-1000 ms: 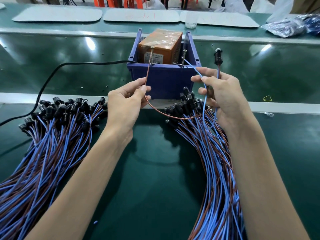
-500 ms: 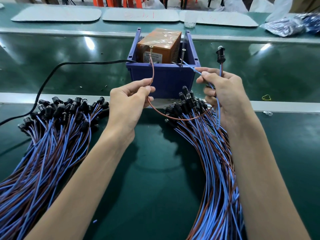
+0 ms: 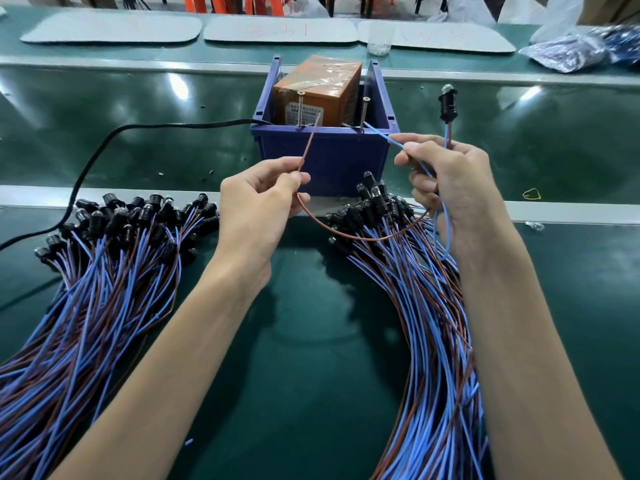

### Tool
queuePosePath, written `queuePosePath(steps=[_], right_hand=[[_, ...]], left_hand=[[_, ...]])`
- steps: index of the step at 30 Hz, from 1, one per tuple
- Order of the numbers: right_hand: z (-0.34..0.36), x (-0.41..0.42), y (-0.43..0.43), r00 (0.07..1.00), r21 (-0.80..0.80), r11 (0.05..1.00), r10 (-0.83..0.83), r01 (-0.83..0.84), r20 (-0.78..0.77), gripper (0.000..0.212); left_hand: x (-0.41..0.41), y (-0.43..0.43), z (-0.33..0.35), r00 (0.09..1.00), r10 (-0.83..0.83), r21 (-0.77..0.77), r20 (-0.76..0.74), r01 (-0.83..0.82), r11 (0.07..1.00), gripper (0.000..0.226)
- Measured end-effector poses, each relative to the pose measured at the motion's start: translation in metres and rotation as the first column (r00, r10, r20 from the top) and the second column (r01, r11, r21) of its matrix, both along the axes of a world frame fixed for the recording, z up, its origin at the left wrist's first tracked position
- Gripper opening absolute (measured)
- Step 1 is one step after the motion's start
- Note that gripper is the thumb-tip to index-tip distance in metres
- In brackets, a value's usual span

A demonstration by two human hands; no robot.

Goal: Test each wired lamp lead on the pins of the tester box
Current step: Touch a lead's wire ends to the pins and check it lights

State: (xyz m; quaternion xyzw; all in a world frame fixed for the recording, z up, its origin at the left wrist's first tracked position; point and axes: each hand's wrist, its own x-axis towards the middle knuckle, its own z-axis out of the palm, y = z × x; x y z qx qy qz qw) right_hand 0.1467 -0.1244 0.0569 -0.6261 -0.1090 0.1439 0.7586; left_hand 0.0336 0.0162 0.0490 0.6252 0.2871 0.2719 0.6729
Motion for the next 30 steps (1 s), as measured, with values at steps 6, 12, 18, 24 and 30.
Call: queuePosePath(steps=[6, 12, 18, 24, 30], right_hand=[[0.0, 0.001, 0.0, 1.0, 0.018, 1.0, 0.006, -0.006, 0.006, 0.022], [-0.002, 0.003, 0.0, 1.0, 0.026, 1.0, 0.012, -0.012, 0.011, 0.025], [-0.004, 0.004, 0.0, 1.0, 0.029, 0.999, 0.02, -0.021, 0.014, 0.025], [-0.001, 0.002, 0.0, 1.0, 0.014, 1.0, 0.008, -0.008, 0.01, 0.024], [0.011, -0.002, -0.004, 0.992, 0.084, 0.991, -0.112, 0.107, 0.062, 0.021]], left_hand=[[0.0, 0.002, 0.002, 0.997, 0.072, -0.038, 0.002, -0.072, 0.997, 0.02], [0.0, 0.004, 0.005, 0.994, 0.112, -0.045, 0.005, -0.111, 0.993, 0.018], [-0.002, 0.005, 0.006, 0.989, 0.139, -0.096, 0.045, -0.135, 0.986, 0.018], [-0.002, 0.004, 0.006, 0.993, 0.115, -0.1, 0.017, -0.113, 0.989, 0.017], [-0.006, -0.007, 0.011, 0.995, -0.095, 0.063, 0.017, 0.094, 0.994, 0.02]])
